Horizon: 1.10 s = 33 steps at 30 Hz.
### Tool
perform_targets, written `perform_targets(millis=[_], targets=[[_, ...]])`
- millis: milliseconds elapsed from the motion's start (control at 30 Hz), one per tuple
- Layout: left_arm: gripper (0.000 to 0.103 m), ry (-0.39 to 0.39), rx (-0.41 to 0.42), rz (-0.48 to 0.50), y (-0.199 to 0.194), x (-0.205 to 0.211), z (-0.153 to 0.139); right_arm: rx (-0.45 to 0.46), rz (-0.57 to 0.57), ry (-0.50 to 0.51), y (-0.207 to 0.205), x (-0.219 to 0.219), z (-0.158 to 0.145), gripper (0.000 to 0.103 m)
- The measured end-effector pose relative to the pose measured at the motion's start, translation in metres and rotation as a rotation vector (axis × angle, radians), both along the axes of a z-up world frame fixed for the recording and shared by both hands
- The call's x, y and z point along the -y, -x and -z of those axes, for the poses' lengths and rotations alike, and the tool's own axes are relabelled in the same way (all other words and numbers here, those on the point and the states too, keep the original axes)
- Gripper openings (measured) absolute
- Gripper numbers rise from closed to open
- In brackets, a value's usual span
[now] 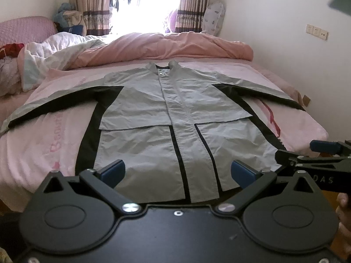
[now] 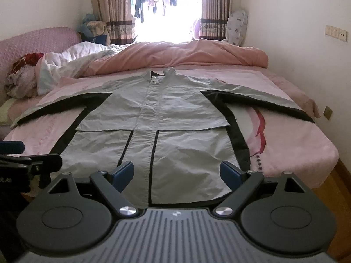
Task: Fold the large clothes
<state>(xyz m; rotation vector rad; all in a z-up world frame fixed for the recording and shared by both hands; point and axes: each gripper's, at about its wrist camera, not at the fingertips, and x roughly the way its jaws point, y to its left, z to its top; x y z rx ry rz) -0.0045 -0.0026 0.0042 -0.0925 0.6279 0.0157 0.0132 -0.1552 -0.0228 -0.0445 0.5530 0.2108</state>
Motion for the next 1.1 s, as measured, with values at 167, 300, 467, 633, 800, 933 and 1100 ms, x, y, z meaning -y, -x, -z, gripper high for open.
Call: perform_targets(millis=[167, 300, 467, 633, 800, 933, 1100], targets=[[0.103, -0.021, -0.024, -0.001, -0.005, -0.002, 0.003, 0.0, -0.016, 0.01, 0.0, -0.009, 0.004, 0.103], [0.103, -0.02, -0.012, -0.008, -0.002, -0.004, 0.001, -0.001, -0.022, 0.025, 0.0, -0.013, 0.007, 0.103], [0.103, -0.017, -0.007, -0.011, -0.002, -0.004, 0.0, -0.008, -0.021, 0.023, -0.001, -0.013, 0.008, 0.103], [0.103, -0.005, -0.006, 0.004, 0.0, -0.004, 0.001, -0.01, -0.02, 0.027, 0.0, -0.014, 0.008, 0.103], [0.103, -0.01, 0.0, -0.013, 0.002, -0.005, 0.0, -0.011, -0.022, 0.034, -0.001, -0.014, 0.009, 0.103], [0.103, -0.008, 0.0, -0.013, 0.001, -0.003, 0.0, -0.017, -0.024, 0.031, -0.002, -0.014, 0.011, 0.103], [0.103, -0.027, -0.002, -0.018, 0.001, -0.004, 0.001, -0.017, -0.026, 0.031, -0.002, -0.014, 0.01, 0.103]])
